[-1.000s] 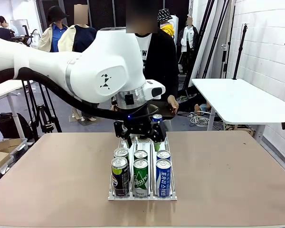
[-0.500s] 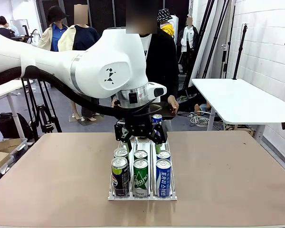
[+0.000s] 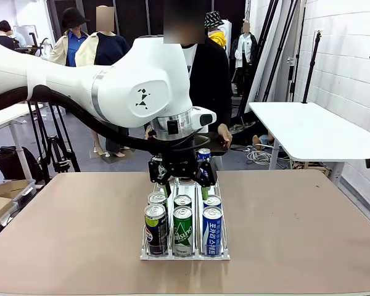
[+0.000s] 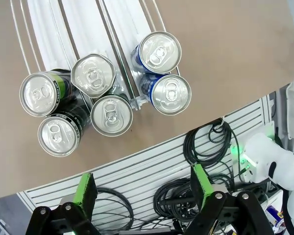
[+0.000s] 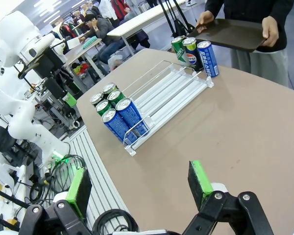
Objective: Retrieve and hand over the desired beverage to the person.
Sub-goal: Pick up a can of the same type that the person held from the Automatic Can Dispenser.
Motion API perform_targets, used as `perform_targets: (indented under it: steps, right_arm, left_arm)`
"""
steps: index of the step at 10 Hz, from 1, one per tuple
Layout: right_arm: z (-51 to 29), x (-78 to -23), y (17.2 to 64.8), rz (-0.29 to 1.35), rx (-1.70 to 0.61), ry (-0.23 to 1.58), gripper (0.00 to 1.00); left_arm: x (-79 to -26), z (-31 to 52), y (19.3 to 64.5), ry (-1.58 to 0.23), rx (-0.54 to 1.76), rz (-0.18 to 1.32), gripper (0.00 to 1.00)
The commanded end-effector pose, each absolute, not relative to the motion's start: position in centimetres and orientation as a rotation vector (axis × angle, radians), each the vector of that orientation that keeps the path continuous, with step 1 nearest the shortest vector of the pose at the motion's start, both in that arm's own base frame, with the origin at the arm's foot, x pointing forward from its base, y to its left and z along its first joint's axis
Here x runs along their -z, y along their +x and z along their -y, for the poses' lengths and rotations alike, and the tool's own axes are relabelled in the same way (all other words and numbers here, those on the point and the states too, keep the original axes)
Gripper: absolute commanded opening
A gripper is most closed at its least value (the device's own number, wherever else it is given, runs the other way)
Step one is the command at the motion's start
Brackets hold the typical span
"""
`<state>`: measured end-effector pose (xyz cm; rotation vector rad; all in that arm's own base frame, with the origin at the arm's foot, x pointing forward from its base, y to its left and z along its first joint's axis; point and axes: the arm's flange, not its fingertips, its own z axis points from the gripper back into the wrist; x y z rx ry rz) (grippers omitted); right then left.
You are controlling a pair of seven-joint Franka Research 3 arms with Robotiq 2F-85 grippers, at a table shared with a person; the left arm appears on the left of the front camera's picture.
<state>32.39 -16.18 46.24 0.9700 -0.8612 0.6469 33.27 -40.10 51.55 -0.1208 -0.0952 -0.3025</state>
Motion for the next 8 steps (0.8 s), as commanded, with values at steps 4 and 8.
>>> perform_targets:
  steps: [4, 8]
  right_arm:
    - [16.09, -46.31, 32.47, 0.872, -0.645, 0.982, 1.0]
    - [16.09, -46.31, 32.47, 0.872, -0.645, 0.982, 1.0]
  left_arm:
    - [-51.72, 40.14, 33.18, -0.121, 0.31, 0.109, 1.0]
    - [-51.45, 40.96, 33.79, -0.096, 0.357, 0.128, 1.0]
